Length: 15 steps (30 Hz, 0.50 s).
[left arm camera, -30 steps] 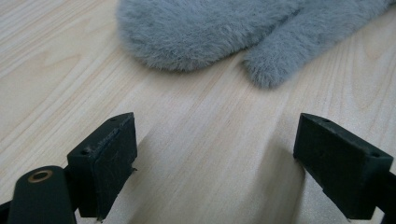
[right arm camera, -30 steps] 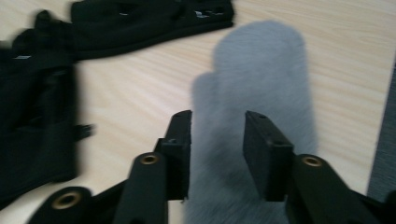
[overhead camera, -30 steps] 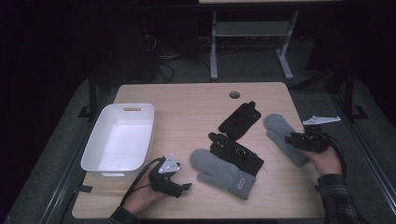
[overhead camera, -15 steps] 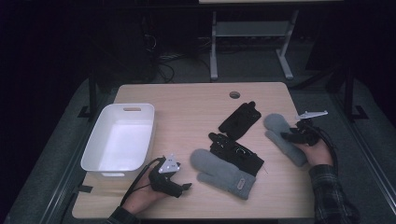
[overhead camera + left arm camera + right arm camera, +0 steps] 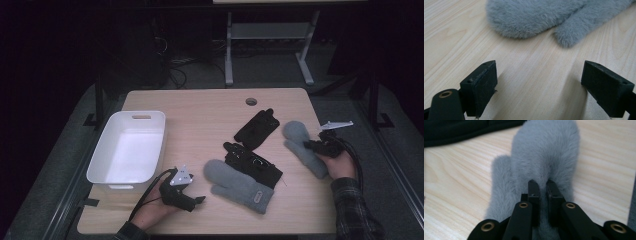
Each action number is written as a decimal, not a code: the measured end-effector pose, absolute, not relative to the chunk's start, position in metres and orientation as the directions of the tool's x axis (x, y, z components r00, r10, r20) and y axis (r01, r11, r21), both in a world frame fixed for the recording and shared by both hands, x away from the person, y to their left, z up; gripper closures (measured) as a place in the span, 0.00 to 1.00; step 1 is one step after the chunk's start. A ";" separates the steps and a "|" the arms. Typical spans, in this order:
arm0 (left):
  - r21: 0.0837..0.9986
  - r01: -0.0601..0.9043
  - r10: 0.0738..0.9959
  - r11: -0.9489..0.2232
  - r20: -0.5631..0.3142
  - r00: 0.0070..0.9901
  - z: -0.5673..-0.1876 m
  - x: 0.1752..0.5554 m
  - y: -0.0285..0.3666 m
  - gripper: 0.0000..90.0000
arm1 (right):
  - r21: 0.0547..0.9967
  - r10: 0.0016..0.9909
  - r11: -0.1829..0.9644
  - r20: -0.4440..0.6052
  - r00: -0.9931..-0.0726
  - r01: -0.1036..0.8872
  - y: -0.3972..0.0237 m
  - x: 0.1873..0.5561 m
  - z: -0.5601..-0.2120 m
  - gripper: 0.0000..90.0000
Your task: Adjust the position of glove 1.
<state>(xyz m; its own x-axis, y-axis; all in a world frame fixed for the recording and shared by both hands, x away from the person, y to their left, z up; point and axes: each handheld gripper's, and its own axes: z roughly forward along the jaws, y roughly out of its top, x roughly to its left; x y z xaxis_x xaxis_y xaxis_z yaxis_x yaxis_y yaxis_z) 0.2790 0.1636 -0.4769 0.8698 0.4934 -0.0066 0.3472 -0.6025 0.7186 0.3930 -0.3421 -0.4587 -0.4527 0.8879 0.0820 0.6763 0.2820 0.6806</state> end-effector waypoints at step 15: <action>0.716 0.347 0.492 -0.605 -0.007 0.871 -0.477 0.279 0.164 0.14 | 0.736 0.823 0.278 0.149 -0.549 0.617 -0.342 0.371 -0.419 0.95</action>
